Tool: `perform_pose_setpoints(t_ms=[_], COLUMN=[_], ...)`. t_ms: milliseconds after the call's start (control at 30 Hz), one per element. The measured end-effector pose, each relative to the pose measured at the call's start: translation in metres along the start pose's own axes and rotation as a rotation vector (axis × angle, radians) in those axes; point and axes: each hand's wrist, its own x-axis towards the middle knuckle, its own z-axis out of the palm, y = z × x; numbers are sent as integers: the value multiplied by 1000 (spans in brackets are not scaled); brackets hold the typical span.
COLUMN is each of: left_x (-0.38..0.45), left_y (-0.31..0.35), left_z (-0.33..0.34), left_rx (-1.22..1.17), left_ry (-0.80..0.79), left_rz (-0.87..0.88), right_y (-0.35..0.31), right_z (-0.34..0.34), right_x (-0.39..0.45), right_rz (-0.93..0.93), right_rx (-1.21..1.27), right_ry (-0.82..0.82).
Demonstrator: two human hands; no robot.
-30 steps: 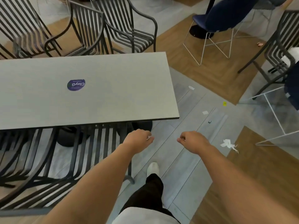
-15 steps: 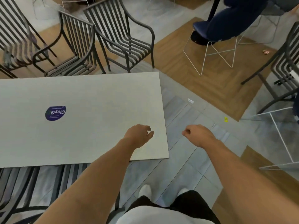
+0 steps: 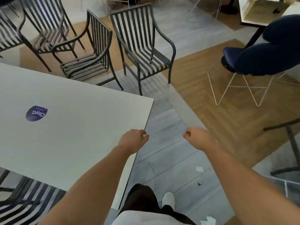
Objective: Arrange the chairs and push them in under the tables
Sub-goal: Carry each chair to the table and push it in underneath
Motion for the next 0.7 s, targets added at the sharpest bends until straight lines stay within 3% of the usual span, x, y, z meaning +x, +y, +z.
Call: perform_pose_setpoints(t_ms=[400,700], left_x=[196,397], left_y=[53,69], left_z=[-54,-158], left_rx=[-17,58], left_ry=[72,-27], left_rz=[-64,-26], right_y=[34,34], right_z=[-111,-224], right_x=[203,375], right_rz=[-101,-27], right_rx=[-25,23], right_ry=[-20,25])
